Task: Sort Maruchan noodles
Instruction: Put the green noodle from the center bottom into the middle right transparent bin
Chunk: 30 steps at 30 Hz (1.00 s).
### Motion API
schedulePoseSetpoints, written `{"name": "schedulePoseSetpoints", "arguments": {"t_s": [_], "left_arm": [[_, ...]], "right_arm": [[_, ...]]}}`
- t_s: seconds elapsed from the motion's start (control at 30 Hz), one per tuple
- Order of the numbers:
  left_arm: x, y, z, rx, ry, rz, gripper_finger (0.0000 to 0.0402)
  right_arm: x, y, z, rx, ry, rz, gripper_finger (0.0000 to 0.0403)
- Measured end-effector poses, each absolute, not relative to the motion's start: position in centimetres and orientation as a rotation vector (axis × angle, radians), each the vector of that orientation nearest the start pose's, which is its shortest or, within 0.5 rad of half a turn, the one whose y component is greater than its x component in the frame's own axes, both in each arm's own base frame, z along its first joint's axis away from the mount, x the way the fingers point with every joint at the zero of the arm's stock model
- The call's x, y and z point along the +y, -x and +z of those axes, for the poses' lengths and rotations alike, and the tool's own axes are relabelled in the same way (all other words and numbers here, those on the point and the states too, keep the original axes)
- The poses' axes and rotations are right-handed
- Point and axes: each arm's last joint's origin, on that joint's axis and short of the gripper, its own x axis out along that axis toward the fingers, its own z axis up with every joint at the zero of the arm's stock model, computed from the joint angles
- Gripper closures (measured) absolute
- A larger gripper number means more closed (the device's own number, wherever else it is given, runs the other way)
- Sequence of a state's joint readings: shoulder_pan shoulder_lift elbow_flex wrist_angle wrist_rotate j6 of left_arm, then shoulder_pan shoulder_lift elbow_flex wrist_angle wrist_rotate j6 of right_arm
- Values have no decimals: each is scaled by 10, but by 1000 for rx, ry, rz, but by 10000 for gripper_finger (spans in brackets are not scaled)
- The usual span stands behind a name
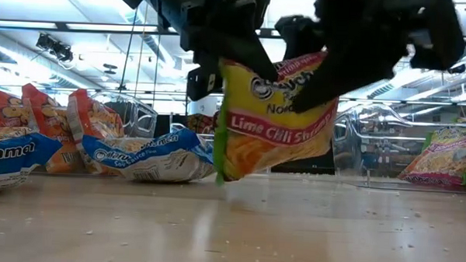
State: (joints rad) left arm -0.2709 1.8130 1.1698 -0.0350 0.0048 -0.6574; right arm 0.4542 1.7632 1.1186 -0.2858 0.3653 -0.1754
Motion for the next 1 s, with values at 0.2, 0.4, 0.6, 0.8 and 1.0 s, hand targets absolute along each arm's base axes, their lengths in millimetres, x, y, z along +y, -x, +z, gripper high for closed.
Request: {"name": "schedulePoseSetpoints", "arguments": {"t_s": [0.2,0.4,0.6,0.8,1.0], "left_arm": [[-105,-377,201,723,450,-73,374],[-104,-374,209,717,420,-130,306],[-99,-340,256,725,358,-155,230],[-115,-286,312,544,106,62,225],[-150,-255,330,376,-108,218,232]], "right_arm": [[148,-329,183,860,501,165,225],[148,-328,183,864,432,132,278],[152,-322,198,939,216,13,279],[140,-294,248,946,-124,-388,278],[118,-239,281,698,-465,-877,278]]}}
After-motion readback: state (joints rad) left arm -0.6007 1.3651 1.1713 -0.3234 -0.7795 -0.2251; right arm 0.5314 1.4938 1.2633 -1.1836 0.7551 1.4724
